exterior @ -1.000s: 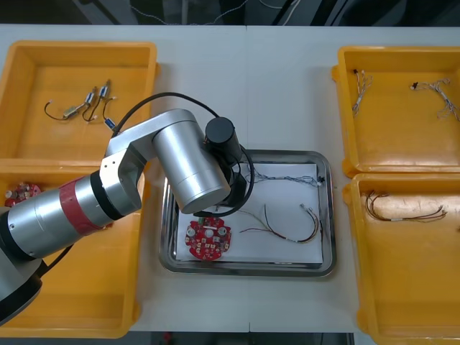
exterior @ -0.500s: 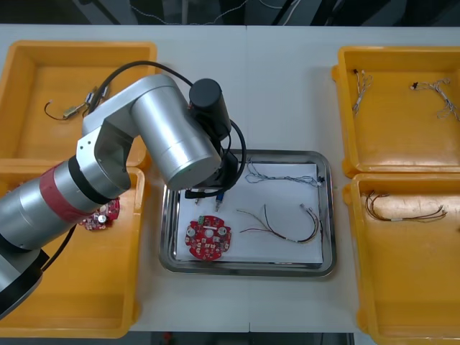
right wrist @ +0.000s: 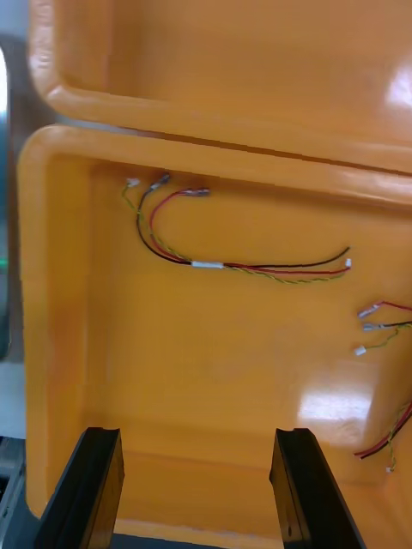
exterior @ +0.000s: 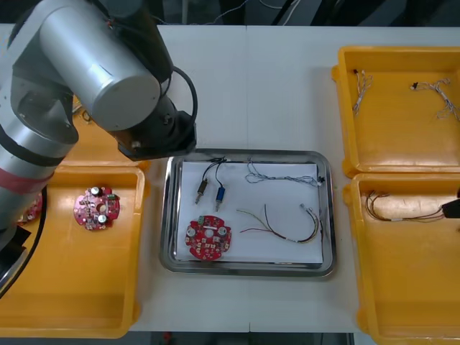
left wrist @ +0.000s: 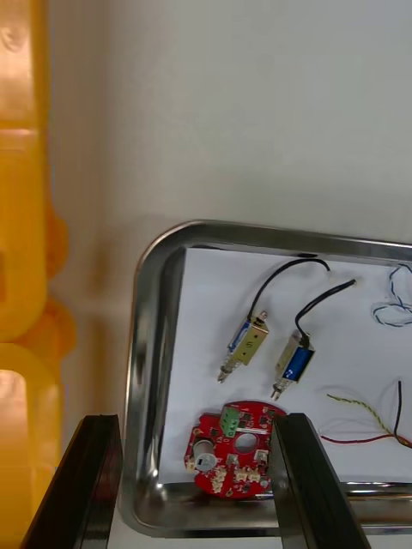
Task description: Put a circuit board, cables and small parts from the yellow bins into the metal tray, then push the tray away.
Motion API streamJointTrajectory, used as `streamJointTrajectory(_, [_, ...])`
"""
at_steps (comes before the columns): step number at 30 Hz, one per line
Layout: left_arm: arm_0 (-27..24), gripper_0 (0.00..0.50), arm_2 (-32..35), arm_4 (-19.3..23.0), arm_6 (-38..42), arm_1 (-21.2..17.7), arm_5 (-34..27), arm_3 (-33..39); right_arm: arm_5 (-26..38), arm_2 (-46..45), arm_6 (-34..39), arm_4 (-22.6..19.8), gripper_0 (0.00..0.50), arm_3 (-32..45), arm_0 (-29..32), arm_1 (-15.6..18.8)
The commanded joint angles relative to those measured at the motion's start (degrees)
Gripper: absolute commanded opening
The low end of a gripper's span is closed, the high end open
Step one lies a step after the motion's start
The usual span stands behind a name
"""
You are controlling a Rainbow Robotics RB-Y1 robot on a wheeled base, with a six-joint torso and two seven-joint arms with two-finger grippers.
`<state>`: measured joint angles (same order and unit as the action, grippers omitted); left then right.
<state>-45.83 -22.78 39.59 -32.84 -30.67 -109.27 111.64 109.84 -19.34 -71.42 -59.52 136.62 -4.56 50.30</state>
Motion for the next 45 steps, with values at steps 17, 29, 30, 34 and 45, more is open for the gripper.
streamJointTrajectory(17, [7.69,0.5,17.86,8.83,-20.51,-13.71,-0.73,3.41,0.16,24.7,-2.58,-7.63,0.5,5.41,-18.82,5.51])
streamJointTrajectory(29, [16.65,0.5,27.09,10.33,-29.3,-18.54,-0.73,5.61,-4.99,43.86,-8.21,-2.18,0.5,1.99,-29.28,2.26])
streamJointTrajectory(30, [17.45,0.5,27.79,10.5,-29.83,-18.81,-0.73,5.96,-4.99,44.83,-9.52,-1.91,0.5,1.11,-30.07,1.64])
streamJointTrajectory(34, [21.05,0.5,31.04,11.21,-32.2,-19.42,-0.73,7.9,-5.42,48.35,-14.8,-1.74,0.5,-2.85,-32.88,-1.08])
streamJointTrajectory(45, [29.31,0.5,37.72,12.0,-36.33,-19.6,-0.73,12.38,-7.97,59.51,-28.6,4.77,0.5,-8.91,-40.0,-7.94])
